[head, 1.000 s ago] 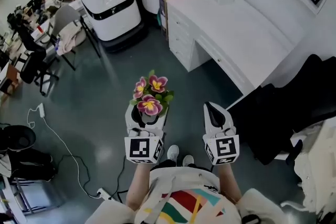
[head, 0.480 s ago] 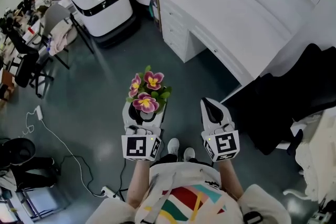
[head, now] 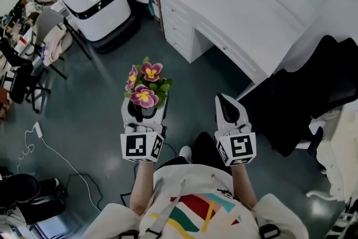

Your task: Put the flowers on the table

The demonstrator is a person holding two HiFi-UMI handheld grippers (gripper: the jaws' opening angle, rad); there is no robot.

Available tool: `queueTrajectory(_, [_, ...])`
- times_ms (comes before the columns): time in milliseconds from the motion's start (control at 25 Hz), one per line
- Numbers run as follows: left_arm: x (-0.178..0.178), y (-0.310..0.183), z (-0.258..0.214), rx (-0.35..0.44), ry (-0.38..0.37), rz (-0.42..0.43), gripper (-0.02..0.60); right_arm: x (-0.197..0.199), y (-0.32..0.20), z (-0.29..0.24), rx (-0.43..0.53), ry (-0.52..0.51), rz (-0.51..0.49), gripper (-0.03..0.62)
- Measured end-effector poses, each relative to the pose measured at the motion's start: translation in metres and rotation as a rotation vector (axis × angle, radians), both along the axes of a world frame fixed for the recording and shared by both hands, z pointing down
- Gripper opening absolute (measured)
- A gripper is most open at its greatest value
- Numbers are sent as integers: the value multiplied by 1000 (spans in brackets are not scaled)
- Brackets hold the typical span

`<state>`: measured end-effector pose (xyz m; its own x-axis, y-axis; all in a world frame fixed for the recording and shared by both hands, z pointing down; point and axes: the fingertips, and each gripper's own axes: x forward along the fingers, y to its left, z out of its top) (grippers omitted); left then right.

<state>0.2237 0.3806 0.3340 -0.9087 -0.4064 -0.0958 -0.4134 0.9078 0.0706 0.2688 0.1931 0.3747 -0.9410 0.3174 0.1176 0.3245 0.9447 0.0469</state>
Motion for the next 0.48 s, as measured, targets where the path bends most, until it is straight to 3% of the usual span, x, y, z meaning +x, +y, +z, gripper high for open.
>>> queueTrajectory(280, [-17,-10,-13,-24,-24,27,344,-15,-10,-6,-30,-16,22,2])
queueTrajectory(480, [-66,-22,4,-46,7,25,344,-79,-6,7,-53,-1,-29,2])
